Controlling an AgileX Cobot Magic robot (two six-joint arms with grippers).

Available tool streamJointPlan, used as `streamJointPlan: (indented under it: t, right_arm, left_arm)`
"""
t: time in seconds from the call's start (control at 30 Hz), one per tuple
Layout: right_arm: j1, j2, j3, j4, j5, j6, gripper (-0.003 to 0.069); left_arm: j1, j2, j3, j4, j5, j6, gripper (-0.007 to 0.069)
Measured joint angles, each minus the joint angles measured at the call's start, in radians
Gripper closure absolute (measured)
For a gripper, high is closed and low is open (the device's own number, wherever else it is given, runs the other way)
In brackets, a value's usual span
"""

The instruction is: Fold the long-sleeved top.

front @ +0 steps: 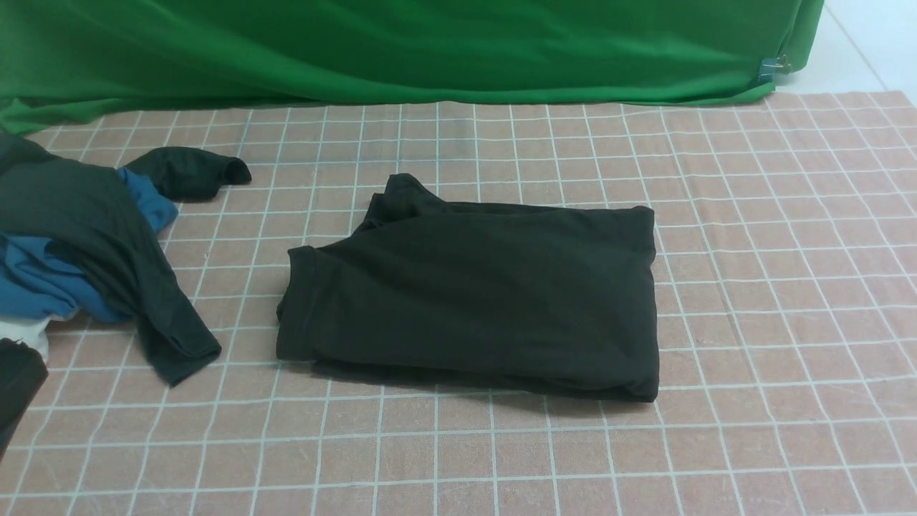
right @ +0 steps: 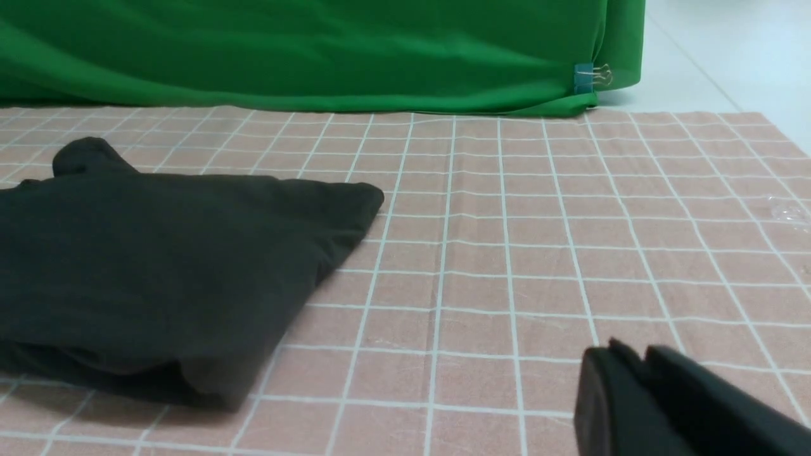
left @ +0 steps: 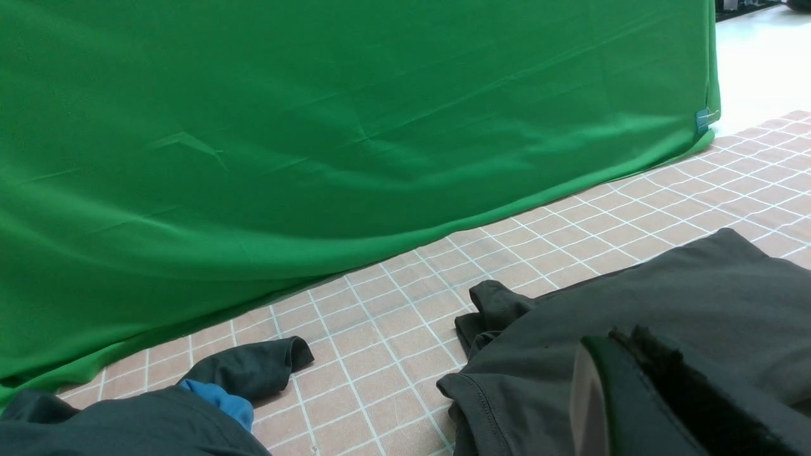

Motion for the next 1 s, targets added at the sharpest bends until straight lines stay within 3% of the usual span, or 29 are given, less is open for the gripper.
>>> streamJointPlan:
  t: [0.27, 0.43, 0.57, 1.0]
  right_arm:
    - [0.0, 0.0, 0.0, 0.0, 0.002, 0.0, 0.0547]
    - [0.0, 0.0, 0.0, 0.0, 0.002, 0.0, 0.0542]
    - [0.0, 0.0, 0.0, 0.0, 0.002, 0.0, 0.0526]
    - [0.0, -0.001, 0.0, 0.0, 0.002, 0.0, 0.0505]
  left_arm:
    - [0.018, -0.016, 0.075, -0.008, -0.065, 0.0, 0.0606]
    - [0.114, -0.067, 0.191, -0.027, -0.188, -0.009, 0.0606]
    - [0.21, -0.078, 0.326, -0.029, -0.277, -0.084, 0.0606]
    - [0.211, -0.081, 0.358, 0.016, -0.19, -0.135, 0.0606]
